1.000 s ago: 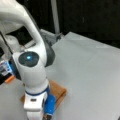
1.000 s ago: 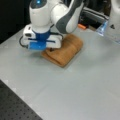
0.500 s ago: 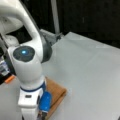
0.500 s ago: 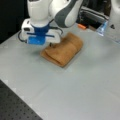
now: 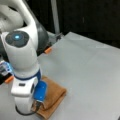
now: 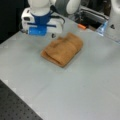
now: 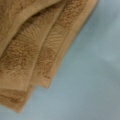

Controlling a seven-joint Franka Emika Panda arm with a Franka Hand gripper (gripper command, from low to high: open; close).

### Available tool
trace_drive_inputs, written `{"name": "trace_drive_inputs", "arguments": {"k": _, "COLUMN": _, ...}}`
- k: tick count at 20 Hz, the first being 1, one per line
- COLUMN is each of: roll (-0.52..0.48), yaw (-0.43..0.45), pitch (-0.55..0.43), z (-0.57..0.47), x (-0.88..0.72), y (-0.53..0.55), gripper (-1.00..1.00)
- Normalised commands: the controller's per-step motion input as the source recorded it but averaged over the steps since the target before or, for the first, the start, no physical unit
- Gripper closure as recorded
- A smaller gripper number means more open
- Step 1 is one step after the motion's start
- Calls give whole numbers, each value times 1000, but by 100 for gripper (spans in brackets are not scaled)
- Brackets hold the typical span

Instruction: Folding a towel twice

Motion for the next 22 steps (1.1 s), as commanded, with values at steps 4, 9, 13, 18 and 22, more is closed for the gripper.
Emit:
{"name": "trace_drive_inputs", "arguments": {"k": 4, "roll": 229, "yaw": -338, "pitch": -66, "z": 88, "x": -279, "y": 453, "gripper": -100}}
{"name": "trace_drive_inputs", "arguments": {"k": 9, "roll": 29, "yaw": -420, "pitch": -142, "z": 3, "x": -317, "y": 519, "gripper": -100}}
{"name": "trace_drive_inputs", "arguments": {"k": 13, "roll": -95, "yaw": -450, "pitch": -222, "z": -72, "x": -351, "y": 699, "gripper": -100}}
{"name": "trace_drive_inputs", "arguments": {"k": 18, "roll": -60, "yaw": -348, "pitch": -182, "z": -123, "x": -301, "y": 605, "gripper": -100}}
{"name": "trace_drive_inputs", "arguments": {"k": 22, "roll": -22, "yaw": -294, "pitch": -228, "z": -125, "x": -214, "y": 455, "gripper": -100}}
